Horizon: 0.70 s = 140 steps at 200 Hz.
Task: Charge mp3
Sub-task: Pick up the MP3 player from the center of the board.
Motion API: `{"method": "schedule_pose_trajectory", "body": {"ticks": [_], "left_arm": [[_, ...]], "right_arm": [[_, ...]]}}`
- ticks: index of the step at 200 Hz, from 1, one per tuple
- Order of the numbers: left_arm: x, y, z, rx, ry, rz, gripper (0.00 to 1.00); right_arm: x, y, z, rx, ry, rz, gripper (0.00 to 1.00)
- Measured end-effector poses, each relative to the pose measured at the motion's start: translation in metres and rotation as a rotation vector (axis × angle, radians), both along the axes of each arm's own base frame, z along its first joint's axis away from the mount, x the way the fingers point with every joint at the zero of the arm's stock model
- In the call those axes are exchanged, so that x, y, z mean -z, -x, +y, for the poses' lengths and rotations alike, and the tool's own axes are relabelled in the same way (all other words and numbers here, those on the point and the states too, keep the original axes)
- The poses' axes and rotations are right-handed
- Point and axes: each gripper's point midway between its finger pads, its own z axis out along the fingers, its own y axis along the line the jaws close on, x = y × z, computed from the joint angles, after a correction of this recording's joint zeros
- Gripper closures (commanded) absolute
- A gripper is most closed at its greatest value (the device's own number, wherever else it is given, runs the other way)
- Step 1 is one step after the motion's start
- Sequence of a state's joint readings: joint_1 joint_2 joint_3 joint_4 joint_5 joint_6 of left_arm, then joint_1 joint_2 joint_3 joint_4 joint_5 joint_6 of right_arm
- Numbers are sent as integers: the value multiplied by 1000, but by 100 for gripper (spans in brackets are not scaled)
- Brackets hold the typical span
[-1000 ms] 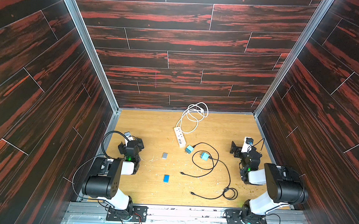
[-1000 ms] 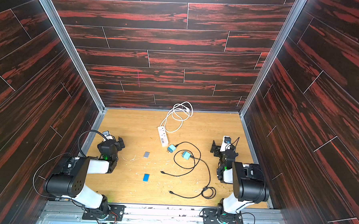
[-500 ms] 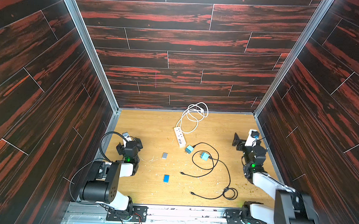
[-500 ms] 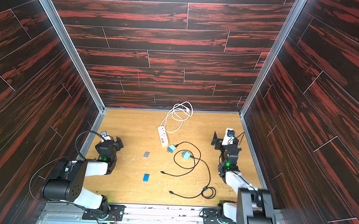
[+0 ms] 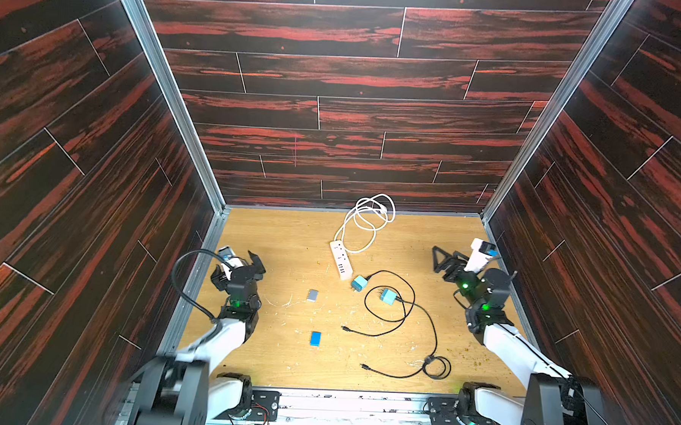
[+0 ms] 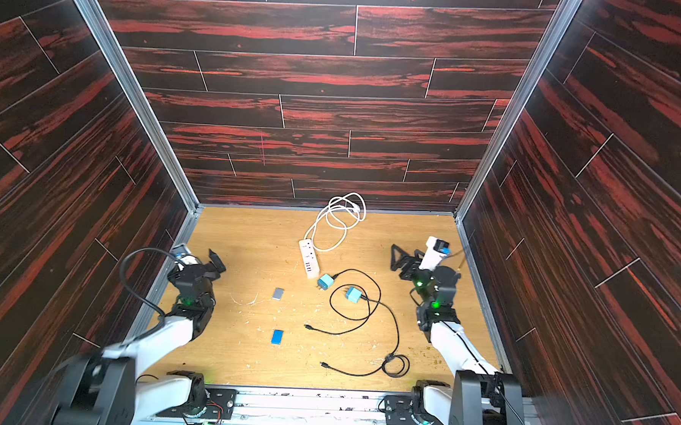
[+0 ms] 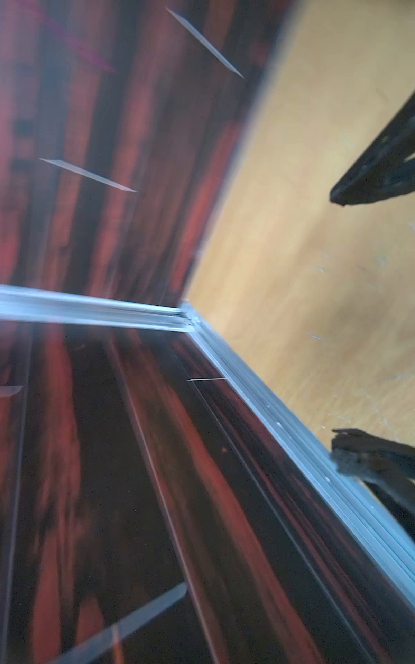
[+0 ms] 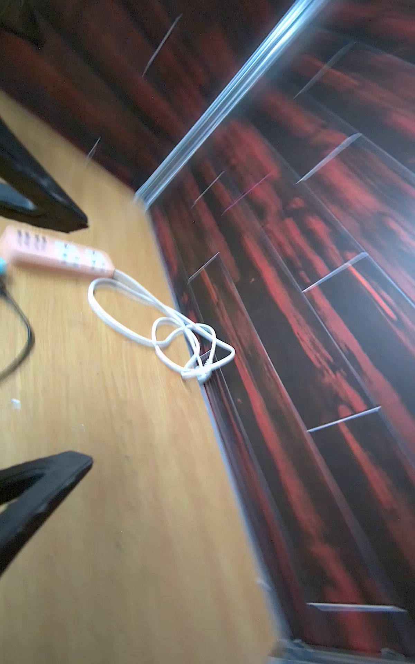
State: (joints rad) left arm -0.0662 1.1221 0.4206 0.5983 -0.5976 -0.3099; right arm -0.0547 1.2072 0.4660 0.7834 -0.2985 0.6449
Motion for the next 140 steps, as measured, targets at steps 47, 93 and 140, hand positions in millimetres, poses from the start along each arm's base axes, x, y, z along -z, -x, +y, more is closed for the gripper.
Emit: {"method": "schedule_pose_trajectory", "body": {"ticks": [47, 93, 140], "left_arm": [[1, 6, 6, -125, 277, 19, 0], [17, 17, -13, -47, 418, 68, 0], [24, 26, -37, 21, 459, 191, 2]], "right_arm": [[41, -8, -24, -108, -414, 113, 2], [8, 6, 12, -105, -204, 46, 2], [-16, 2, 21, 16, 46, -6, 2]]}}
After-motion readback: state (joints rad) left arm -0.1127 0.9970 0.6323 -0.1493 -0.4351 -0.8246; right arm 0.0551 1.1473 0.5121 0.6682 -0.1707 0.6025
